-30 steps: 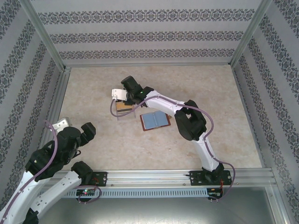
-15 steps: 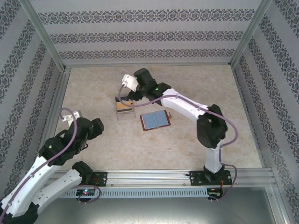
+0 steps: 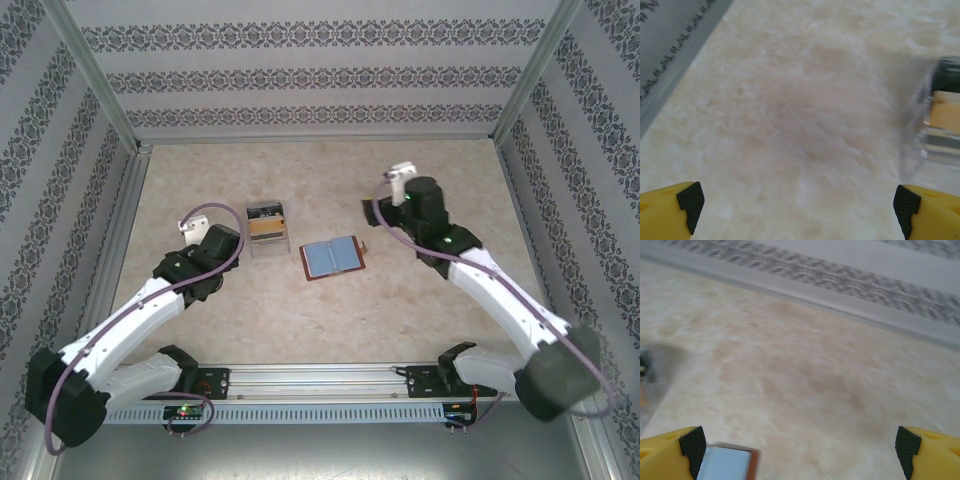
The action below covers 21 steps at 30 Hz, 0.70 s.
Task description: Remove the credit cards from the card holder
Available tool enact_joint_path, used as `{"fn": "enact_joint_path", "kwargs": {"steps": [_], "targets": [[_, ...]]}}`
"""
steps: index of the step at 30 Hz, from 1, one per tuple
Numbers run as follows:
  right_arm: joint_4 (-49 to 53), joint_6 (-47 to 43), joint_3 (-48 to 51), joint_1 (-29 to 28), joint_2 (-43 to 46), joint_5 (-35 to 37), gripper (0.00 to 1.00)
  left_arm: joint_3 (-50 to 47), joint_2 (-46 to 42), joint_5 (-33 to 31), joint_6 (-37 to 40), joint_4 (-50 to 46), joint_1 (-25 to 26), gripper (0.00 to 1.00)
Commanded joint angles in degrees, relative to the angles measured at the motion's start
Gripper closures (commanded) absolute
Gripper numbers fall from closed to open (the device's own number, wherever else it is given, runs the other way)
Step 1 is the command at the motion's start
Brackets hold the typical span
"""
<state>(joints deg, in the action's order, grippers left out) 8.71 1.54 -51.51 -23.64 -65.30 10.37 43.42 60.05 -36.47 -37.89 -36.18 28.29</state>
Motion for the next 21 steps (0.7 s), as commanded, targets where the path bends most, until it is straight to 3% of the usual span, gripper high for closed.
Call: {"fn": "enact_joint_path", "kwargs": {"steps": [1,4,7,10,12,18,21], "targets": [[-1.9,6.4,8.4,4.1,6.6,2.8,0.02,-3.9,2.2,-9.2,5.0,11.6,-3.4,0.01],[-2.7,7.9,15.3,7.8,10.6,5.7,0.02,-6.9,3.6,-6.1,10.2,19.8,-8.3,0.01],[-7.8,6.2,22.7,10.4,11.7,7.6,0.02,-6.3,6.6,0.9,13.0,23.7,-14.2,0.01],[-13.1,4.7,26.7,11.9,11.0,8.1,0.02,-5.9,10.2,1.8,20.9,30.6,-16.0,0.01],[-18.7,5.2,28.5,13.4,8.8,8.5,0.02,-6.6,13.1,3.7,27.3,37.4,-16.9,0.01],[-36.0,3.3,29.0,16.6,-4.2,5.3,0.02,-11.2,22.8,10.6,30.1,56.8,-22.1,0.01],[-39.9,2.0,27.1,18.1,-9.1,2.4,0.02,-11.5,24.0,15.7,30.4,61.5,-24.2,0.01]]}}
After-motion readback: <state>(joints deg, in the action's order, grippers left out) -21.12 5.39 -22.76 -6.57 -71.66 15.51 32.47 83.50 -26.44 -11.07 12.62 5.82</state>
